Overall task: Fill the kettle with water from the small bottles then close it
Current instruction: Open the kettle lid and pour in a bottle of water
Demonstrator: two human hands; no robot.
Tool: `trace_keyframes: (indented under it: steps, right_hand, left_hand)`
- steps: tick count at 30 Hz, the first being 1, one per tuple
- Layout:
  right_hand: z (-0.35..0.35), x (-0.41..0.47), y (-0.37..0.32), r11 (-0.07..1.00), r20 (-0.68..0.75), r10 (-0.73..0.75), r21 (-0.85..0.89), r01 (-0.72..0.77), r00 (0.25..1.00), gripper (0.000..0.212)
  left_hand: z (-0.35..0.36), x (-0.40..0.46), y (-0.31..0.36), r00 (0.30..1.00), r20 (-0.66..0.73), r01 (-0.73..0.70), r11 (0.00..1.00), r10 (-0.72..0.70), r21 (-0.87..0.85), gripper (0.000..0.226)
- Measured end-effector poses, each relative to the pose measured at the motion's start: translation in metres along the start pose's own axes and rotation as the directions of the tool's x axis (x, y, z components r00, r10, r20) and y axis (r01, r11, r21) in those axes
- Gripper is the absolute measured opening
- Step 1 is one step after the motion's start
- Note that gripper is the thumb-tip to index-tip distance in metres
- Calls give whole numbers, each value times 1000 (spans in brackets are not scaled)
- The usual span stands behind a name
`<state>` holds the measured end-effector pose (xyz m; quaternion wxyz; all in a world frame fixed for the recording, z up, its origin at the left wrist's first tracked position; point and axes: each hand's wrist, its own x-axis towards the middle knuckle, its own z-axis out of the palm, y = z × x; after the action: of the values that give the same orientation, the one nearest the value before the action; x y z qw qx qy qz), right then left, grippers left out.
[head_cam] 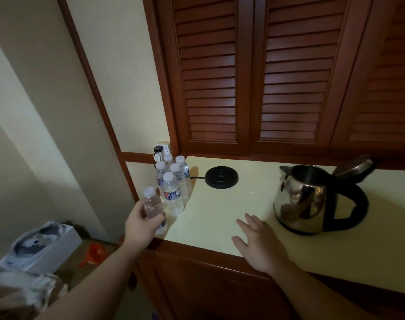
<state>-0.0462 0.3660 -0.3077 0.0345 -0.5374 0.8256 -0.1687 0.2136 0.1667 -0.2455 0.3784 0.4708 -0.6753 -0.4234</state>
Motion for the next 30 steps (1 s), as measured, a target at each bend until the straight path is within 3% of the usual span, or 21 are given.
trace_keyframes:
  steps: [5, 9, 13, 17, 23, 26, 30]
  right_hand:
    - [-3, -1, -1, 993, -18, 21, 120, -19, 1000, 60]
    - [-26, 10, -3, 912, -128, 117, 406, -55, 985, 39]
    - [-86, 29, -21, 880, -239, 110, 475, 17, 965, 26]
    - [-124, 46, -42, 922, -232, 5, 377, 86, 973, 30]
    - [-146, 62, -63, 997, -137, 79, 26, -76, 987, 49]
    - [-153, 67, -69, 997, -25, 64, -46, -65, 998, 40]
    - [-173, 70, -68, 994, 207, -74, -65, 89, 976, 18]
  left_hand:
    - [31, -31, 11, 976, 185, -104, 993, 111, -49, 43]
    - [74, -34, 28, 913, 358, -184, 981, 196, -68, 48]
    - [113, -35, 47, 860, 438, -228, 965, 261, -129, 45]
    - [138, -28, 53, 835, 487, -198, 966, 256, -168, 47]
    - [146, -12, 51, 794, 542, -268, 959, 275, -94, 34]
    - [147, -2, 46, 764, 579, -295, 952, 287, -82, 33]
    - [147, 6, 44, 714, 623, -360, 931, 319, -64, 31]
